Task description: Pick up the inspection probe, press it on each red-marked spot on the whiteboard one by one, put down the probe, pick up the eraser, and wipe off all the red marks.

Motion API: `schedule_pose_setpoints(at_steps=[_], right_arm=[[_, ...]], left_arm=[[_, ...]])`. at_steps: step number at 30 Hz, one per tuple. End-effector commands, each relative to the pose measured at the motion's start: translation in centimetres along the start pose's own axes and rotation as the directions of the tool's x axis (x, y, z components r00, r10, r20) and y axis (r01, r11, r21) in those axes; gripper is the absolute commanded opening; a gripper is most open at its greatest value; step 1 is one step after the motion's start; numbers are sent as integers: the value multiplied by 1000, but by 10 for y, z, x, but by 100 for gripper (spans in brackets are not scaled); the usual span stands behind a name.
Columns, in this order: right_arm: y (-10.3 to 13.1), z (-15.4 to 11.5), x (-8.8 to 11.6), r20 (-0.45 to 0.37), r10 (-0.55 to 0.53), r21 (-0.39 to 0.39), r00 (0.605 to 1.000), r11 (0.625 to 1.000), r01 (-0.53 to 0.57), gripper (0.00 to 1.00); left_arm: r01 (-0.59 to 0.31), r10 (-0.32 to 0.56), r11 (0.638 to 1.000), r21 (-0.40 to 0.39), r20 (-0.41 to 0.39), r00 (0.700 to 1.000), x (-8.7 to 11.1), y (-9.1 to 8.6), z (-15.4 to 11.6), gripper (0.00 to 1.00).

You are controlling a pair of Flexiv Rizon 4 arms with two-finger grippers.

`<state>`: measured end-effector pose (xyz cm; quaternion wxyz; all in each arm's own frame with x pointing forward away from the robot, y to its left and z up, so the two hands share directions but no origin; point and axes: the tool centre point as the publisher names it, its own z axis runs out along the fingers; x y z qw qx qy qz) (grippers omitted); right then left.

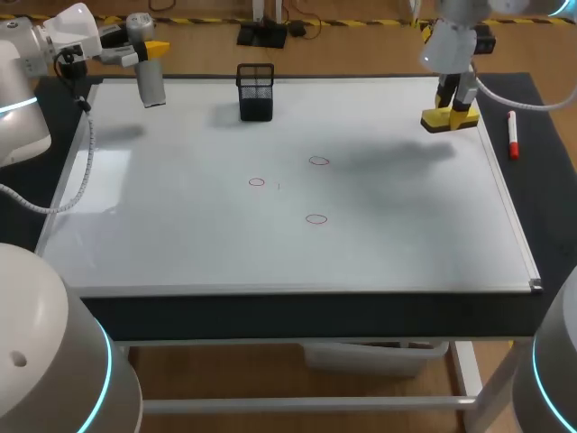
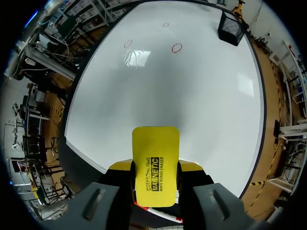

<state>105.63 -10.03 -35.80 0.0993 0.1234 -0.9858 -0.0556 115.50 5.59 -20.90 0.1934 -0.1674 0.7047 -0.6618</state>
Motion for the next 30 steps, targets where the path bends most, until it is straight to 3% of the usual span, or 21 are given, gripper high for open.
schedule_pose_setpoints(at_steps=[1,6,19,30], right_arm=[[0,-2,1,0,-1,4,1000,1000,1,0],[0,-2,1,0,-1,4,1000,1000,1,0],[0,-2,1,0,-1,4,1000,1000,1,0],[0,-2,1,0,-1,4,1000,1000,1,0]], left_arm=[[-1,1,1000,1,3,1000,1,-1,0,0],[1,-1,1000,4,-8,1000,5,-1,2,0],[14,-7,999,37,-177,984,70,-7,23,0],[61,-41,997,51,-330,943,133,-5,36,0]])
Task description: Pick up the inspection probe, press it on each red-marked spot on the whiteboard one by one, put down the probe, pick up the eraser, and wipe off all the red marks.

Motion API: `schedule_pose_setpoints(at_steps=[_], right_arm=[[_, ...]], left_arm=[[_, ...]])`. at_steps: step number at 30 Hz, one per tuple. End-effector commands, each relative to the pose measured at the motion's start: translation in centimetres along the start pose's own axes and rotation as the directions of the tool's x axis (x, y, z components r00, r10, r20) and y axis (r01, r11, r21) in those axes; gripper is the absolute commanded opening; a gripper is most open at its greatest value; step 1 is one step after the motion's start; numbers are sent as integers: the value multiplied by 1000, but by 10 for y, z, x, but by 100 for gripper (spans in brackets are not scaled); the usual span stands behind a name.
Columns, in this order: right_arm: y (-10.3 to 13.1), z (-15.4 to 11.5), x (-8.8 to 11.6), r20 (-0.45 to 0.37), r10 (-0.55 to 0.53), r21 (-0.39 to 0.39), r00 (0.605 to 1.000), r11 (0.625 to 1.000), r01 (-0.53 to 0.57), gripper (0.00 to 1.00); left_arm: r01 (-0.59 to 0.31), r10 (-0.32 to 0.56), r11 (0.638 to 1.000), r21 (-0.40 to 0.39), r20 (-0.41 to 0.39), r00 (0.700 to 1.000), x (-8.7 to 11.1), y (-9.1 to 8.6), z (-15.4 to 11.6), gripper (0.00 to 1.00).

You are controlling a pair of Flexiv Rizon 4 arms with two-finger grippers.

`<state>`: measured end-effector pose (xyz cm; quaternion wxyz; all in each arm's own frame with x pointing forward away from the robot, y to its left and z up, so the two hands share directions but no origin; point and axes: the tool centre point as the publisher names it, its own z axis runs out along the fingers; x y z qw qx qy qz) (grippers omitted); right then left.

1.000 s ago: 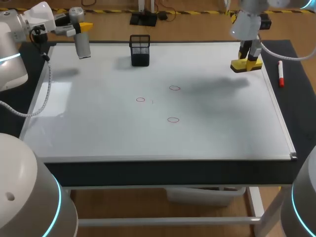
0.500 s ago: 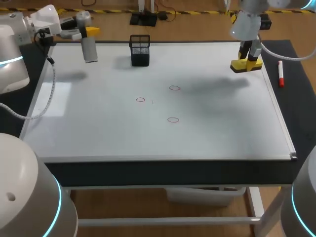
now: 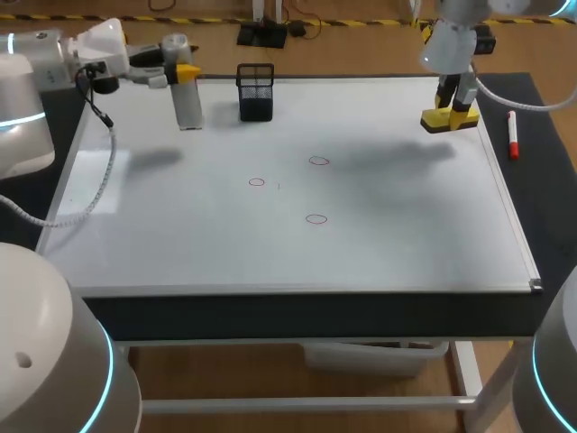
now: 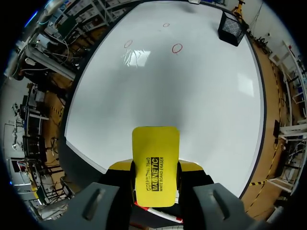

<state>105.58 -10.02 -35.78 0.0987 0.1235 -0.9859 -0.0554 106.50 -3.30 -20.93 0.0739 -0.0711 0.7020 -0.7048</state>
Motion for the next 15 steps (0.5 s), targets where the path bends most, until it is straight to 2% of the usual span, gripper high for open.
schedule_pose_setpoints(at_steps=[1,9,15], right_arm=[[0,-2,1,-1,-1,4,1000,1000,1,0],[0,-2,1,-1,-1,4,1000,1000,1,0],[0,-2,1,-1,-1,4,1000,1000,1,0]], left_arm=[[15,-15,1000,0,-37,999,14,4,8,0],[36,-34,999,6,-127,991,48,9,23,0],[46,-42,999,21,-167,985,65,10,34,0]])
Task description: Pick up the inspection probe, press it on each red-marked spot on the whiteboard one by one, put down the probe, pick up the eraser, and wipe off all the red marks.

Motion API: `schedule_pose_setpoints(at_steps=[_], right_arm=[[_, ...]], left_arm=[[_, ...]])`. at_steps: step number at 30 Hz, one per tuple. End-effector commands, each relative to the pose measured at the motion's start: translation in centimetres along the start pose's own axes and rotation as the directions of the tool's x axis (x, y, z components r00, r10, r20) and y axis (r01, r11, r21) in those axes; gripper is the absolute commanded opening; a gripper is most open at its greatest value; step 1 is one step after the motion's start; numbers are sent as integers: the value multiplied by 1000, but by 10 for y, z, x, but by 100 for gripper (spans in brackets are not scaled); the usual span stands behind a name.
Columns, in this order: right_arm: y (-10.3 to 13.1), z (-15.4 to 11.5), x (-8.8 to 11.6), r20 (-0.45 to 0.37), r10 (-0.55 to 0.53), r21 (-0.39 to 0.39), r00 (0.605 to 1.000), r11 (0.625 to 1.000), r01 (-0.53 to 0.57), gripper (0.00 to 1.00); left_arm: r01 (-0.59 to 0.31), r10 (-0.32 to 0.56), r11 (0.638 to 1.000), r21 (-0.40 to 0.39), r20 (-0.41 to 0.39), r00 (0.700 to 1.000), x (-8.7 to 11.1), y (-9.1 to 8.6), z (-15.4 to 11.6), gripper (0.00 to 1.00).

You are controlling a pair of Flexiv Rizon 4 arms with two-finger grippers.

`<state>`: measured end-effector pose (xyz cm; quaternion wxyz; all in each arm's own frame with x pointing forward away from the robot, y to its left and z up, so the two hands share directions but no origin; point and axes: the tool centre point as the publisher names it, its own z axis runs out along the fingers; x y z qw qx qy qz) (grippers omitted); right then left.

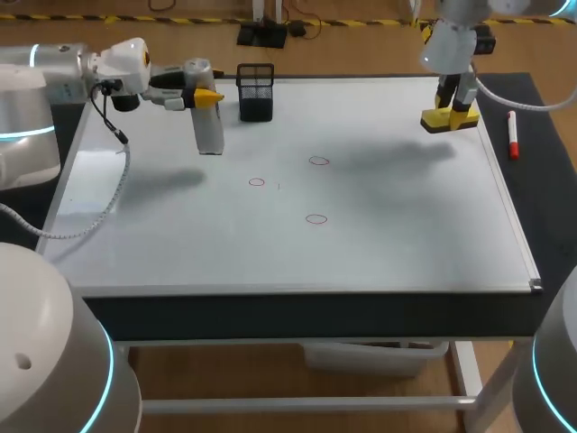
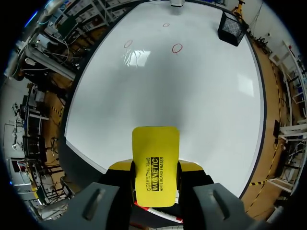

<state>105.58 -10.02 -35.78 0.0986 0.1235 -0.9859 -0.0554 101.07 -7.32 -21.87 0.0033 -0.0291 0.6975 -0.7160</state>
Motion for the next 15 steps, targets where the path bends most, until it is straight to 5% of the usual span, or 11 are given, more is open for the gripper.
schedule_pose_setpoints(at_steps=[1,15], right_arm=[[0,-2,1,-1,-1,4,1000,1000,1,0],[0,-2,1,-1,-1,4,1000,1000,1,0]], left_arm=[[-1,1,1000,6,-16,1000,4,2,8,0],[10,-9,1000,7,-84,996,34,16,47,0]])
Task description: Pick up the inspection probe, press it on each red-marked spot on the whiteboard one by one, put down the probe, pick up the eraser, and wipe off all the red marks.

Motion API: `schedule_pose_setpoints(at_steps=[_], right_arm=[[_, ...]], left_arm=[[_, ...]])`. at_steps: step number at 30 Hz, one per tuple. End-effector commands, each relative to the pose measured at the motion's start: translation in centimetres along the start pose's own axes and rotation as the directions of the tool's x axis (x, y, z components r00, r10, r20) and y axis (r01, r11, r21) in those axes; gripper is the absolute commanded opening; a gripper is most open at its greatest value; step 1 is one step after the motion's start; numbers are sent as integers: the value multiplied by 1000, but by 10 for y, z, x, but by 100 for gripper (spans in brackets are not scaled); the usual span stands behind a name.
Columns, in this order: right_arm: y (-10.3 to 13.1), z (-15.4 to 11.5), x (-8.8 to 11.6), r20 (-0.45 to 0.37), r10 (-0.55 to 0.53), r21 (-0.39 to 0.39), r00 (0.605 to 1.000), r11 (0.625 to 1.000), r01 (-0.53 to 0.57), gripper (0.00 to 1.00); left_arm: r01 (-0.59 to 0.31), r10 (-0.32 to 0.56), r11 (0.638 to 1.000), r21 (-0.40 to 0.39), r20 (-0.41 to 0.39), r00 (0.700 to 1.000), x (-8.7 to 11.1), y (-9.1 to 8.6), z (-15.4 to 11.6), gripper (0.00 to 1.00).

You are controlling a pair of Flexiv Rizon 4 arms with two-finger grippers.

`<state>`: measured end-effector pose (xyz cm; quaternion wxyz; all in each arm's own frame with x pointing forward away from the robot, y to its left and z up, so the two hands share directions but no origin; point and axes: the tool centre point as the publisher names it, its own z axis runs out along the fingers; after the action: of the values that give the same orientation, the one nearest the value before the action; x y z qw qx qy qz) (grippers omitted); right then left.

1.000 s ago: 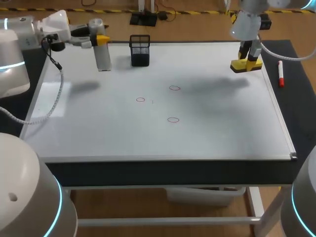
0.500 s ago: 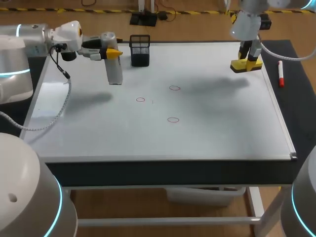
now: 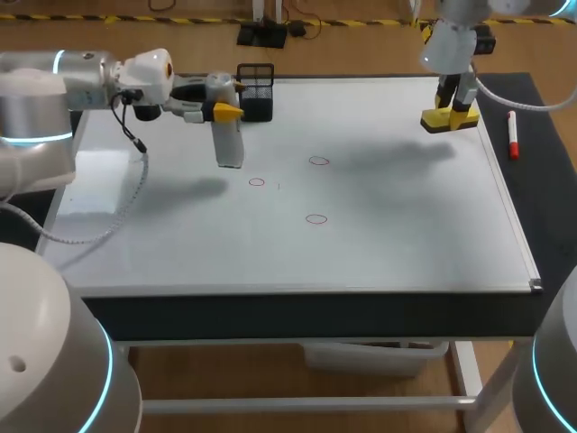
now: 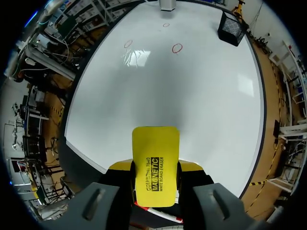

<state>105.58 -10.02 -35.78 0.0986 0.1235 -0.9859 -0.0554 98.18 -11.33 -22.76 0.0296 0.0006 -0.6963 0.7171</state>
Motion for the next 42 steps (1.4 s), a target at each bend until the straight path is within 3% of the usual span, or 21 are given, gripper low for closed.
schedule_pose_setpoints(at_steps=[1,15,42], right_arm=[[0,-2,1,-1,-1,4,1000,1000,1,0],[0,-2,1,-1,-1,4,1000,1000,1,0],[0,-2,1,-1,-1,4,1000,1000,1,0]], left_arm=[[0,0,1000,6,-4,1000,4,7,11,0],[16,-17,1000,-20,-26,1000,5,24,37,0],[16,-17,999,-30,-33,999,-7,49,38,0]])
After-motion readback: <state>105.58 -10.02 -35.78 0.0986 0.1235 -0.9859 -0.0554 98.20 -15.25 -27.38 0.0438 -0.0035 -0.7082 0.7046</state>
